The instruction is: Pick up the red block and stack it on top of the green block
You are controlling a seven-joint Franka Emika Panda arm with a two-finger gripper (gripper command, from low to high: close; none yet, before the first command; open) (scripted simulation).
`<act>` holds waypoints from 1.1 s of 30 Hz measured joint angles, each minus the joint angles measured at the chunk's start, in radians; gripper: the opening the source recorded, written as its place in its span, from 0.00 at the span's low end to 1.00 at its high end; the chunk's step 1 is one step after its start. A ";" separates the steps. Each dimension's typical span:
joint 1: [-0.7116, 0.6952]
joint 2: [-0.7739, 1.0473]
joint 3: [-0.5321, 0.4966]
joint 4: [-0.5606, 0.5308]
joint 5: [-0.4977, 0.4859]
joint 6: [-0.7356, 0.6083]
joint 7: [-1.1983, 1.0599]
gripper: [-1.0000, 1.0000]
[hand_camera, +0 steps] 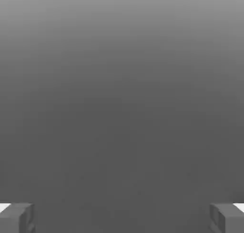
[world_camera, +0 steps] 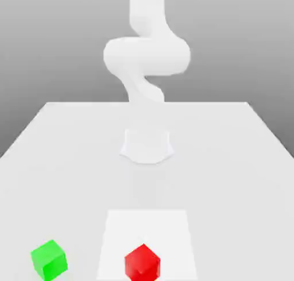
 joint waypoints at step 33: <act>-0.167 1.114 0.122 -0.095 -0.171 0.471 0.881 0.00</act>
